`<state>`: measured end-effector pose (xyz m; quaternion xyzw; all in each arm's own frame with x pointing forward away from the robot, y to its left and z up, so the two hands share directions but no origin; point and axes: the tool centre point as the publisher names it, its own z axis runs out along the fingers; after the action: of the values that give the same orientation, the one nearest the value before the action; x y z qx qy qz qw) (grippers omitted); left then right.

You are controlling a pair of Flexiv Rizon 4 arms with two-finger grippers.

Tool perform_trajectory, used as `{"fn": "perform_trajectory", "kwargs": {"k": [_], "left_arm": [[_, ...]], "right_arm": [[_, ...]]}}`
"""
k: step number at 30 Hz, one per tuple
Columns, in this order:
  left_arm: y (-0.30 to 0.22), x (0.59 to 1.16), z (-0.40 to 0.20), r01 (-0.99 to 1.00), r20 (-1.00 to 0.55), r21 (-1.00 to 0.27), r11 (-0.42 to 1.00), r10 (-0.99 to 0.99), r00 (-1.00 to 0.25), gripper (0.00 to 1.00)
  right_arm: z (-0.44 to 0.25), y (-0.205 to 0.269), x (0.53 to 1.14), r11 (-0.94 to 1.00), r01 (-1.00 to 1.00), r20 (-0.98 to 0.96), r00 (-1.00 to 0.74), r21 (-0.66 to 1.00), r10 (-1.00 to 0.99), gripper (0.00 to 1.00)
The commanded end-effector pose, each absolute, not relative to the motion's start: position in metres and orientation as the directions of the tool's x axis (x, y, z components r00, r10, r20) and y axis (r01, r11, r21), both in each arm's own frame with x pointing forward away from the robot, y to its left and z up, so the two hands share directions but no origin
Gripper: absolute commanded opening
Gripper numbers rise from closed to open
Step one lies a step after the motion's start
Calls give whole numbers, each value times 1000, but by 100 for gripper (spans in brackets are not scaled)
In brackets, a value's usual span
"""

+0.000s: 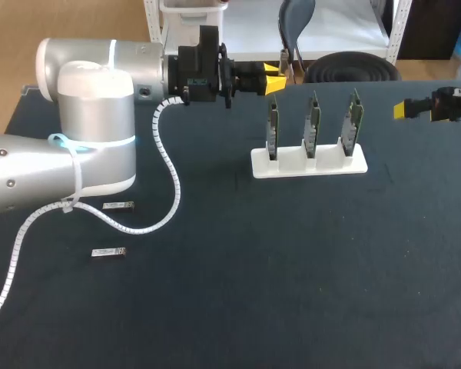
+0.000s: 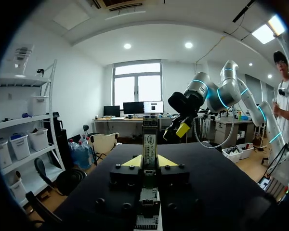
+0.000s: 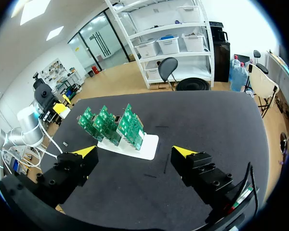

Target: Pick up the optical module with the left hand, and insert it into the network port with the right hand.

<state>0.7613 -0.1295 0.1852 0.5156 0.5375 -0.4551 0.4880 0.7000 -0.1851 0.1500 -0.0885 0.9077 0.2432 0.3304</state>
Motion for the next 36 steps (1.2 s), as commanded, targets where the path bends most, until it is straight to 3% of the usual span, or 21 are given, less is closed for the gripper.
{"fn": "perform_trajectory", "kwargs": {"k": [1,36], "left_arm": [[-126,761,183,999,-993,11,45,117,5,0],[-123,751,168,996,-991,-55,67,121,-63,0]], "right_arm": [[150,-185,700,866,-321,-643,-766,383,0,100],[150,-185,700,866,-321,-643,-766,383,0,100]]}}
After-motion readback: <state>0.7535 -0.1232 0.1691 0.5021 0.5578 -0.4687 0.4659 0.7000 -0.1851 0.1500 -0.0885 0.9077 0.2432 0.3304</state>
